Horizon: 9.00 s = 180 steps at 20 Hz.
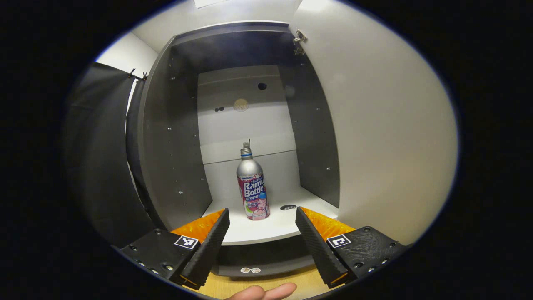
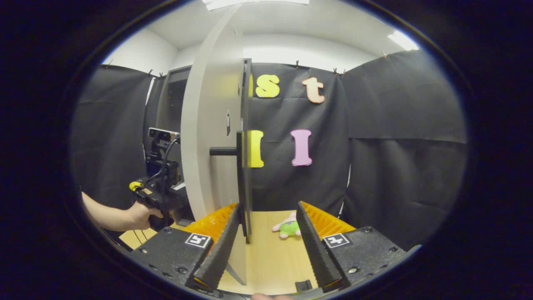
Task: Open the cabinet door with the right hand, grasp the bottle in the cabinet with the left hand and place it on the coaster, then close the cabinet door with the right hand.
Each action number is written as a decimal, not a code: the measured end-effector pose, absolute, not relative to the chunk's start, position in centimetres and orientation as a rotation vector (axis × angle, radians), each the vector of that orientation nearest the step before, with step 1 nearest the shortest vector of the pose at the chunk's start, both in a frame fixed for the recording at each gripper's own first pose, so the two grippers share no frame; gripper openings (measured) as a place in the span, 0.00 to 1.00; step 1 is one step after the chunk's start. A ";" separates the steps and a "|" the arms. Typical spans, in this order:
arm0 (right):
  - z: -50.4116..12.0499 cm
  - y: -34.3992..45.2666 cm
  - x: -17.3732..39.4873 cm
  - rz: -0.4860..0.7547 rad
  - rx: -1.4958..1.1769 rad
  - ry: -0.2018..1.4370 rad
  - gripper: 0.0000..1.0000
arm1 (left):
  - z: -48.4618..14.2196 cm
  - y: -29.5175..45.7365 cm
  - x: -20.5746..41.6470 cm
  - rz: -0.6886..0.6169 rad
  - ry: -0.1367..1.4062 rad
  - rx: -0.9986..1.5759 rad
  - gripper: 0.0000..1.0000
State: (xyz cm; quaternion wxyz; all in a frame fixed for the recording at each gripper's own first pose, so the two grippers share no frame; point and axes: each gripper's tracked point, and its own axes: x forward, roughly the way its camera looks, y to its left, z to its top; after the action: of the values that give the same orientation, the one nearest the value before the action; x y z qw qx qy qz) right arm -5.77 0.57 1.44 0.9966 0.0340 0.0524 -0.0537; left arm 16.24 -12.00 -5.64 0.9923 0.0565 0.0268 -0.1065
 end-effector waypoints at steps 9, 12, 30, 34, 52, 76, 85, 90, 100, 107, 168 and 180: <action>1.7 0.1 -5.4 -0.063 -0.001 0.092 0.98 | -5.6 -12.2 24.9 -0.103 0.074 0.079 0.96; 1.7 -0.1 -5.4 -0.059 -0.007 0.090 0.99 | -5.4 -12.1 27.4 -0.074 0.078 0.070 0.96; 1.6 0.3 -4.8 -0.031 0.020 0.091 0.99 | -6.3 -11.4 31.0 -0.032 0.149 0.010 0.78; 1.6 0.3 -4.6 -0.032 0.038 0.082 0.98 | -4.0 -9.5 27.9 -0.049 0.101 0.016 0.78; 1.5 0.7 -4.8 -0.085 0.086 0.075 0.98 | -6.3 4.2 13.6 0.040 0.092 0.110 0.77; -3.4 2.6 -10.2 -0.258 -0.033 0.264 0.99 | -32.0 9.2 2.7 0.046 0.264 0.121 0.78; -1.1 6.2 -9.2 -0.202 -0.189 0.314 1.00 | -37.7 9.5 1.0 0.070 0.318 0.052 0.78; -0.1 8.3 -7.9 -0.127 -0.163 0.287 1.00 | -38.6 9.0 -0.4 0.065 0.328 0.051 0.81; -1.4 7.6 -7.8 -0.094 -0.166 0.303 1.00 | -38.3 8.9 -0.8 0.089 0.327 0.046 0.92; -3.4 10.5 -7.0 0.015 -0.252 0.309 1.00 | -36.1 9.4 -4.3 0.113 0.315 0.054 0.97; -0.9 23.9 -7.8 0.847 0.222 0.230 0.85 | -15.1 13.7 -5.7 0.405 0.319 0.153 0.96; 0.1 27.5 -3.9 1.022 0.199 0.180 0.85 | -17.0 20.8 -11.3 0.600 0.395 0.106 0.96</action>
State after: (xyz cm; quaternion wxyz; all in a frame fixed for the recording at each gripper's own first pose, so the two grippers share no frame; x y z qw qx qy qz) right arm -3.86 27.51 0.11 0.8638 0.0949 0.0857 0.4874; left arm -11.26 20.79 -17.02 0.9347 0.0518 0.1933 0.2937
